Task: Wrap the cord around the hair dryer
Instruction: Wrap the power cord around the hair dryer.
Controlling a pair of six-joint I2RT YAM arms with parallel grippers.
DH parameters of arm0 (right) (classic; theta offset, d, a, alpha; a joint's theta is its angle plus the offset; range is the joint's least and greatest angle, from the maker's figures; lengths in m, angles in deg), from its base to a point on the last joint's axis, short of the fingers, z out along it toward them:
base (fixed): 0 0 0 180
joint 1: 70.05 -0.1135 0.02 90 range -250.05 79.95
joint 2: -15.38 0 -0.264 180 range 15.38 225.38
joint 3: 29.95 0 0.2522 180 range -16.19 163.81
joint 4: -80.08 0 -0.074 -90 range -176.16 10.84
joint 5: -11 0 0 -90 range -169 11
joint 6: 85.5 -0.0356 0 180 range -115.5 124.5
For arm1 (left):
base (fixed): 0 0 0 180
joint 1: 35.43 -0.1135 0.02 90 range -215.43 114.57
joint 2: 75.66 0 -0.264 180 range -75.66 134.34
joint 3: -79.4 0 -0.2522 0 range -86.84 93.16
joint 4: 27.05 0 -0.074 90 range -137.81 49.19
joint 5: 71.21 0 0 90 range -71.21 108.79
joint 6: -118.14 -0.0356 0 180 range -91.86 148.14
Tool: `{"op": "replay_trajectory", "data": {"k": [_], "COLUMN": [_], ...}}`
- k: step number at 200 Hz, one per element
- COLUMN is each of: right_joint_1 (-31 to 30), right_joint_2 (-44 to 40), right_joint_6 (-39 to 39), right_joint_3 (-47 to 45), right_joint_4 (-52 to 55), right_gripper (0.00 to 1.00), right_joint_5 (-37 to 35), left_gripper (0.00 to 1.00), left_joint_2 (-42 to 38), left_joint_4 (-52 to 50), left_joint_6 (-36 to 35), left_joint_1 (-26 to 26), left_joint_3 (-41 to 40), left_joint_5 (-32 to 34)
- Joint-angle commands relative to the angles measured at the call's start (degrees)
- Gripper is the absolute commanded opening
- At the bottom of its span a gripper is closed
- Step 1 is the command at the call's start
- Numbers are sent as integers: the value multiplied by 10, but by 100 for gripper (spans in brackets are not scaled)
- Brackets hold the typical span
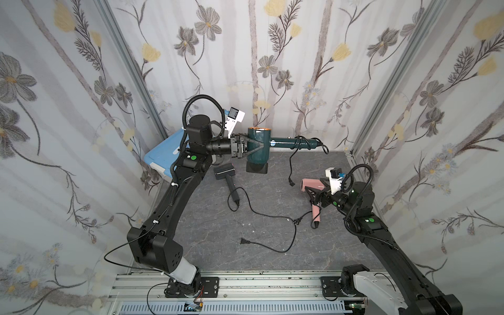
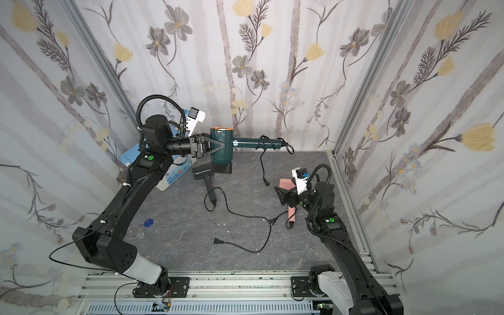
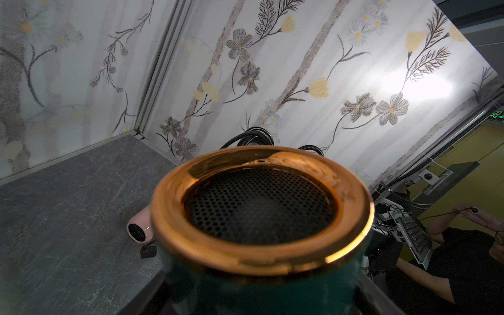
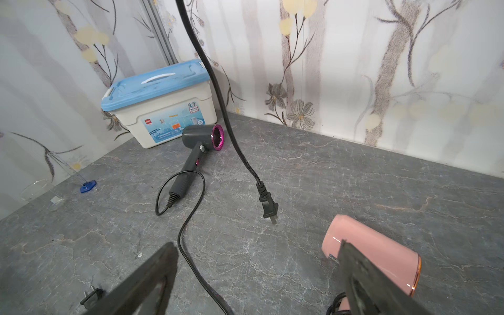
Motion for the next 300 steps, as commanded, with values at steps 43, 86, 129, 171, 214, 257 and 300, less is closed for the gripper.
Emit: {"op": "replay_trajectory", "data": {"k": [43, 86, 129, 171, 214, 257, 300], "right_joint_1": [-57, -118, -148, -149, -150, -176, -219], "right_joint_2": [127, 244, 332, 311, 276, 233, 144], "right_joint_6": [49, 51, 16, -13, -27, -24, -51], "right_joint_3": [21, 126, 196, 140, 91, 109, 128], "right_joint_4": [-198, -247, -261, -281, -281, -148, 79], "right_gripper": [89, 81, 46, 0, 0, 0, 0], "right_joint_5": [35, 55, 75, 47, 48, -50, -232], "left_gripper": [0, 0, 0, 0, 0, 0, 0], "left_joint_2": [-26, -30, -35, -34, -25, -28, -40], "left_joint_4": [108, 138, 133, 120, 136, 169, 220], "left_joint_6": [69, 93, 90, 82, 91, 115, 139], "left_joint_1": [4, 9, 10, 1, -6, -11, -11], "left_joint_3": [8, 6, 9, 15, 16, -21, -114], "left_joint_5": [18, 23, 28, 39, 56, 114, 212]}}
